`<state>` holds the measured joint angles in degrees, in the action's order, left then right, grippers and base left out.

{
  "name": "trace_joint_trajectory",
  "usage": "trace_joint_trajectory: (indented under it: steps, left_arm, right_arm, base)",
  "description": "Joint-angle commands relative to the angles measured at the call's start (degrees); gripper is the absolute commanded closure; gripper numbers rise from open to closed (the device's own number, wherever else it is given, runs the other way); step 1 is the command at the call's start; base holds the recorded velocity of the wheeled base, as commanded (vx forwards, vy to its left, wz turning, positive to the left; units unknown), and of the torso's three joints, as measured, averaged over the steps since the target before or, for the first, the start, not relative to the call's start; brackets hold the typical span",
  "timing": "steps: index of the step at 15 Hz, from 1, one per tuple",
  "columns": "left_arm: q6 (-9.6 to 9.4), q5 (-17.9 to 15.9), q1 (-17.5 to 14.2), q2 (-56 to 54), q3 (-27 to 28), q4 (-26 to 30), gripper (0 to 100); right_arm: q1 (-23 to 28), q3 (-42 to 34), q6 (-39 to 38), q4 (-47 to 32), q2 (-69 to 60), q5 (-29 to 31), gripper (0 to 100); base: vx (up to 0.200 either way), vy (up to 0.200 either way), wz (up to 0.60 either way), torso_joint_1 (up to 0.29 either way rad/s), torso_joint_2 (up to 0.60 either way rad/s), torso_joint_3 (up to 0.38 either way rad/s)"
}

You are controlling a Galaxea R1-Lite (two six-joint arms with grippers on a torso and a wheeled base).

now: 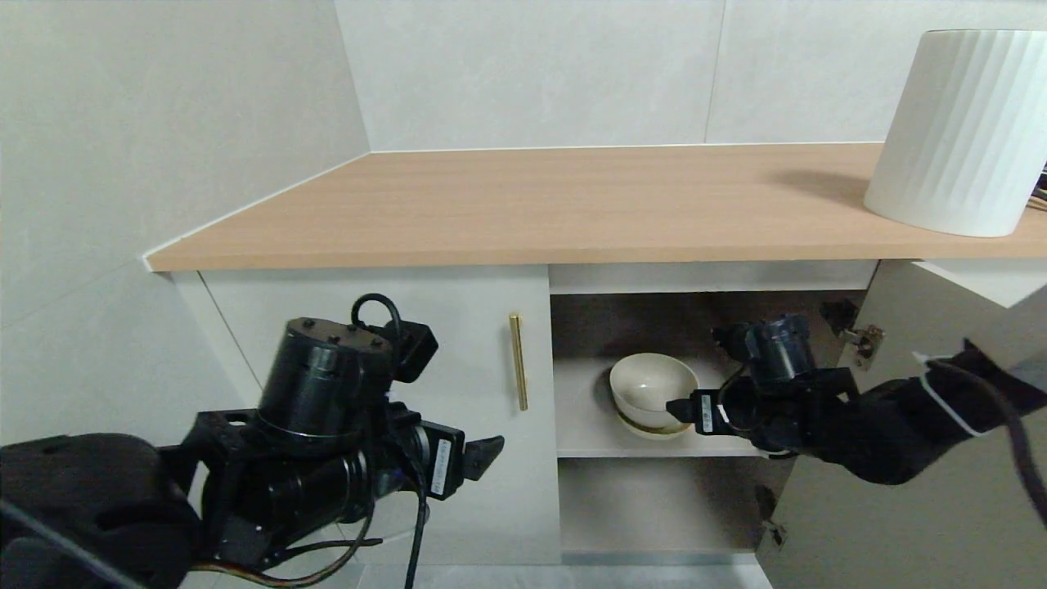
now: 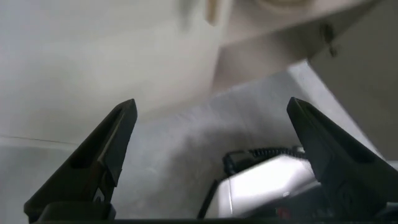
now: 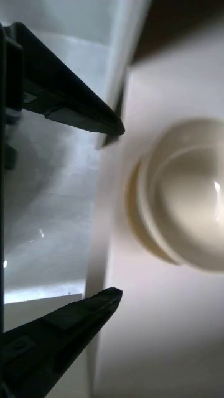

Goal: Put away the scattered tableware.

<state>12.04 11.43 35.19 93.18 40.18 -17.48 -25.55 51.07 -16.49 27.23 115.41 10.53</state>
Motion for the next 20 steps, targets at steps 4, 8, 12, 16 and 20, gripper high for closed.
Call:
trace_joint_trajectory:
  steps: [4,8,12,16,20]
  left_arm:
    - [-1.15,0.1,-2.9,-12.2,-2.7,4.4,0]
    - [-0.88,-0.4,-7.5,-17.3,-5.6,4.3,0]
    - [-3.78,-0.4,-7.4,-15.9,-6.3,3.9,0]
    - [-6.42,-0.4,-7.1,-16.5,-8.1,3.9,0]
    - [-6.33,-0.4,-6.8,-15.9,-8.3,3.9,0]
  right_arm:
    - [-2.4,-12.1,0.3,-8.5,-26.3,-2.3,0]
    - [-7.6,-11.9,0.1,-22.2,-35.6,-2.4,0]
    - [-7.7,-10.5,0.1,-27.1,-34.8,-2.2,0]
    - [-8.3,-10.5,0.1,-26.9,-32.9,-1.8,0]
    - [-8.2,-10.6,0.1,-27.0,-33.3,-1.7,0]
  base:
    - [0.000,0.000,0.00,0.000,0.00,0.000]
    - [0.000,0.000,0.00,0.000,0.00,0.000]
    - [0.000,0.000,0.00,0.000,0.00,0.000]
    - [0.000,0.000,0.00,0.000,0.00,0.000]
    - [-0.100,0.000,0.00,0.001,0.00,0.001]
